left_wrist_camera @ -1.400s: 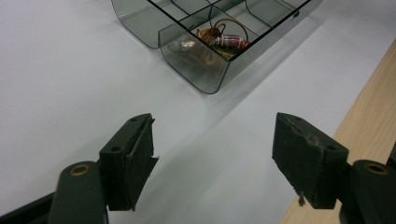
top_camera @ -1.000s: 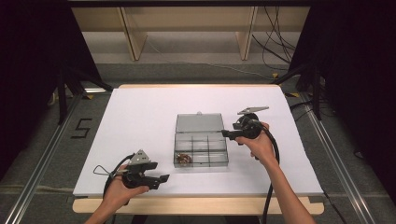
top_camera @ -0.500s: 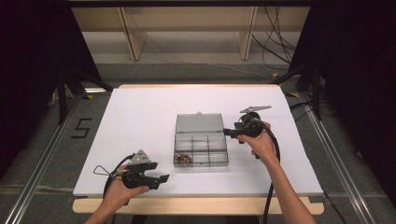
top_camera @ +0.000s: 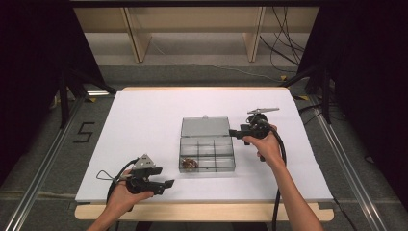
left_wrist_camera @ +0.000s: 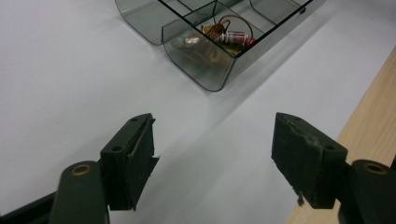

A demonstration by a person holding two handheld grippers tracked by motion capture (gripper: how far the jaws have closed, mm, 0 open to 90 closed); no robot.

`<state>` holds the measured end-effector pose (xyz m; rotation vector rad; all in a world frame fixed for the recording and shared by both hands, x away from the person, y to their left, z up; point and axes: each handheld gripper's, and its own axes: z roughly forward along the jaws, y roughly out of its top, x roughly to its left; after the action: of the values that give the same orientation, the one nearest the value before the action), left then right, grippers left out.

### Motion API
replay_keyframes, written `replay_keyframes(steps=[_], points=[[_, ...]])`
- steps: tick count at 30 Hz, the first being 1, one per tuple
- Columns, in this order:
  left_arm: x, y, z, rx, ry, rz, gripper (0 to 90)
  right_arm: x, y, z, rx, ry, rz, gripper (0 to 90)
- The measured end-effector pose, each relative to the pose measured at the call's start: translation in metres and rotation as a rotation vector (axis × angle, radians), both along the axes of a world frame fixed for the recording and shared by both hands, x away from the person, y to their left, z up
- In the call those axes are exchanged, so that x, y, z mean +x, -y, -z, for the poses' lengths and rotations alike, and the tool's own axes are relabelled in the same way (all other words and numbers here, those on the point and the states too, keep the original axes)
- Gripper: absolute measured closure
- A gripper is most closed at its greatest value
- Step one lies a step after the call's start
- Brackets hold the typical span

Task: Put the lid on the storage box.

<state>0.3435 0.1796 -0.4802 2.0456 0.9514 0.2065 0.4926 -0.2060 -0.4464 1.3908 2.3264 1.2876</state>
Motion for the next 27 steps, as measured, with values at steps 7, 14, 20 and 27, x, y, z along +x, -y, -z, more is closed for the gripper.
replay_keyframes(steps=[7,14,20,27], points=[[0.005,-0.003,-0.006,-0.041,0.006,-0.016,30.2,0.006,-0.006,0.006,0.031,-0.043,0.024,36.3],[0.015,0.001,-0.009,-0.056,-0.017,-0.014,30.5,0.013,-0.011,0.01,0.015,-0.063,0.025,36.1],[0.025,0.009,-0.014,-0.07,-0.025,-0.006,31.8,0.018,-0.015,0.011,0.023,-0.07,0.015,36.6],[0.038,0.015,-0.02,-0.053,-0.015,-0.004,34.8,0.024,-0.018,0.018,0.052,-0.094,0.015,37.4]])
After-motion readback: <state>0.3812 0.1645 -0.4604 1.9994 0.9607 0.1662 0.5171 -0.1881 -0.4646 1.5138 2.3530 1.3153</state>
